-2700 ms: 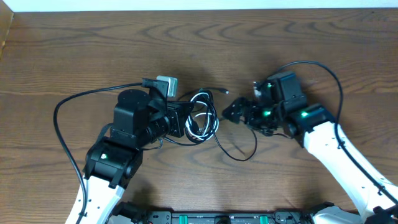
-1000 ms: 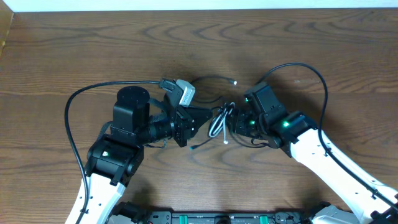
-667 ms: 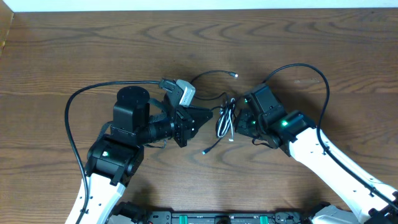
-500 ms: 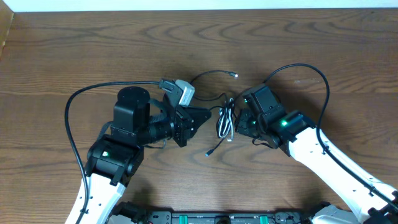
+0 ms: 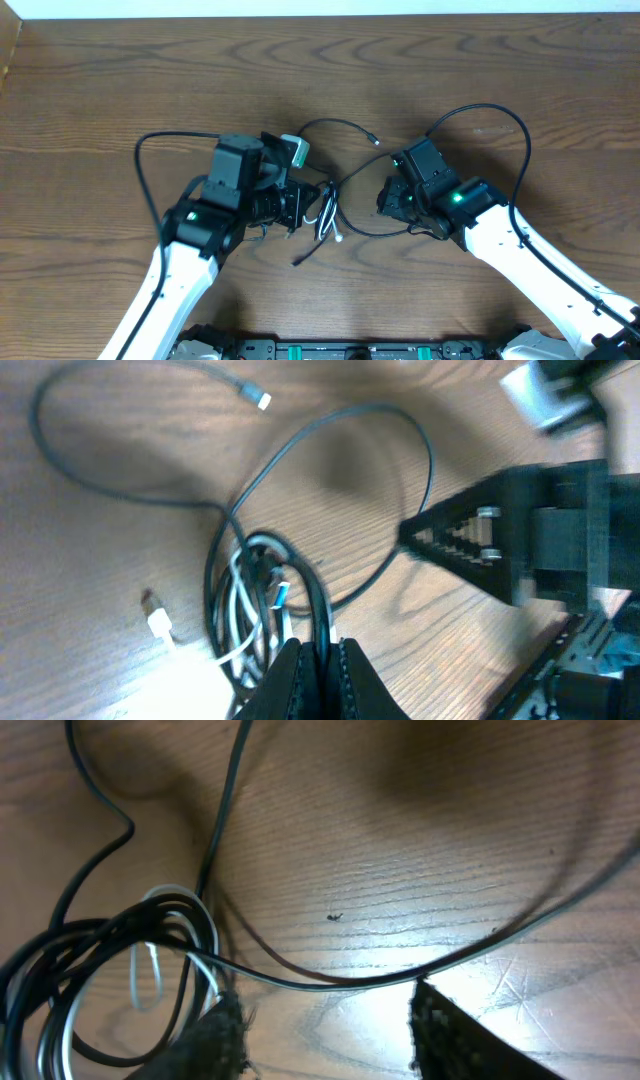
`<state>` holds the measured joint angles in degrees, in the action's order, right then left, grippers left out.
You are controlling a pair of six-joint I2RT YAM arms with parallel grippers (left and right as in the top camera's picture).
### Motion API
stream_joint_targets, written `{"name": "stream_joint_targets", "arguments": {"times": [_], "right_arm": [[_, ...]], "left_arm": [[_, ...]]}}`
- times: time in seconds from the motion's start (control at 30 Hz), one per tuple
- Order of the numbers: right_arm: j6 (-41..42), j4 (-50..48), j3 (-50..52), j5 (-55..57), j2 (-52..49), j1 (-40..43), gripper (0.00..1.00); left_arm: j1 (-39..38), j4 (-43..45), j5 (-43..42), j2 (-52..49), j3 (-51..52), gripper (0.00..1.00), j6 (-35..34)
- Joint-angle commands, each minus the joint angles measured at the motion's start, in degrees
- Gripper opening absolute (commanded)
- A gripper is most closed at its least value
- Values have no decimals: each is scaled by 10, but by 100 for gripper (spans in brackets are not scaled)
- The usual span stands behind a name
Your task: Untangle cables
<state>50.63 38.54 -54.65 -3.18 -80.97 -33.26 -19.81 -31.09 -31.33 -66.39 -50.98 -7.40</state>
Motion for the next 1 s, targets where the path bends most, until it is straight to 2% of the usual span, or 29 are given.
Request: {"name": "stream_joint_targets", "arguments": {"times": [0.0, 0.2, 0.37, 0.43, 0.67, 0.7, 0.77, 0.8, 0.83, 0.97], "right_arm": [[1, 2, 1, 7, -4, -2, 54], [1, 12, 1, 14, -4, -2, 64], [1, 21, 1, 20, -4, -2, 68], [1, 20, 1, 20, -4, -2, 70], [1, 22, 1, 20, -4, -2, 75], [1, 22, 1, 20, -4, -2, 77], [2, 21, 1, 20, -4, -2, 81], [1, 20, 1, 20, -4, -2, 83], [1, 20, 1, 20, -4, -2, 85], [1, 20, 1, 20, -4, -2, 89]], "left_arm": [[1, 0, 17, -38, -5, 8, 9], [2, 0, 84, -95, -5, 8, 3], [4, 0, 243, -97, -5, 8, -76], [9, -2, 285, -96, -5, 8, -84], [48, -37, 341, -95, -5, 8, -84], [55, -41, 341, -95, -5, 12, -84], [68, -48, 339, -95, -5, 44, -88], [74, -50, 339, -95, -5, 70, -92], [79, -54, 336, -94, -5, 79, -95], [88, -60, 306, -84, -5, 85, -94]]}}
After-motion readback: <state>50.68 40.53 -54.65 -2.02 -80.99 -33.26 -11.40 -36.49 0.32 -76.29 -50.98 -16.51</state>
